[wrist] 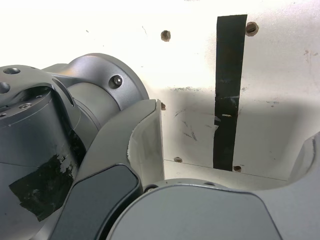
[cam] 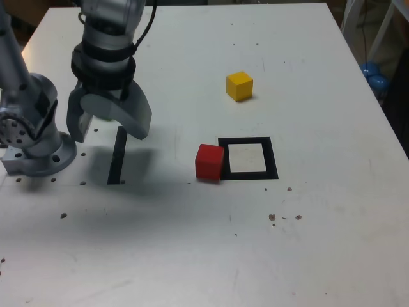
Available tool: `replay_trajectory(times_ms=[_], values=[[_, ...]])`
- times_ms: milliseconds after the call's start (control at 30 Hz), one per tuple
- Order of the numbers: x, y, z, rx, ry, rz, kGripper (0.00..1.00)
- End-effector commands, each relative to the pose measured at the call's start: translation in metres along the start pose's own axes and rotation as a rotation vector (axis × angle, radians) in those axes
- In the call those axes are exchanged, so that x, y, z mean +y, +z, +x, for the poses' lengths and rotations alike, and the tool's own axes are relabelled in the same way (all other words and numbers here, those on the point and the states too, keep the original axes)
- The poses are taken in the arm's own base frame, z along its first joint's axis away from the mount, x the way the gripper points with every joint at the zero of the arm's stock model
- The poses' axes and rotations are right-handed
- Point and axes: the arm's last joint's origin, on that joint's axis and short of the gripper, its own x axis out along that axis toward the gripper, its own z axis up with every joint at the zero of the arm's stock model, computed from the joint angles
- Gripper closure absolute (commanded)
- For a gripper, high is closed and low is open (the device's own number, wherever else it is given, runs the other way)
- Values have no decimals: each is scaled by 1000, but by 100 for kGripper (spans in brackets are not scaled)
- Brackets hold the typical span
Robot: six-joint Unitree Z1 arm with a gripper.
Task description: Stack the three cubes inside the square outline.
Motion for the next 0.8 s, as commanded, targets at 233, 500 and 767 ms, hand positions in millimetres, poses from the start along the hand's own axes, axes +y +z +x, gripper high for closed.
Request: replay_trajectory(times_ms=[233,500,767], values=[[0,0,0,7,-1,3,2],[0,0,-1,4,-1,5,2],[-1,5,-6,-13,-2,34,2]])
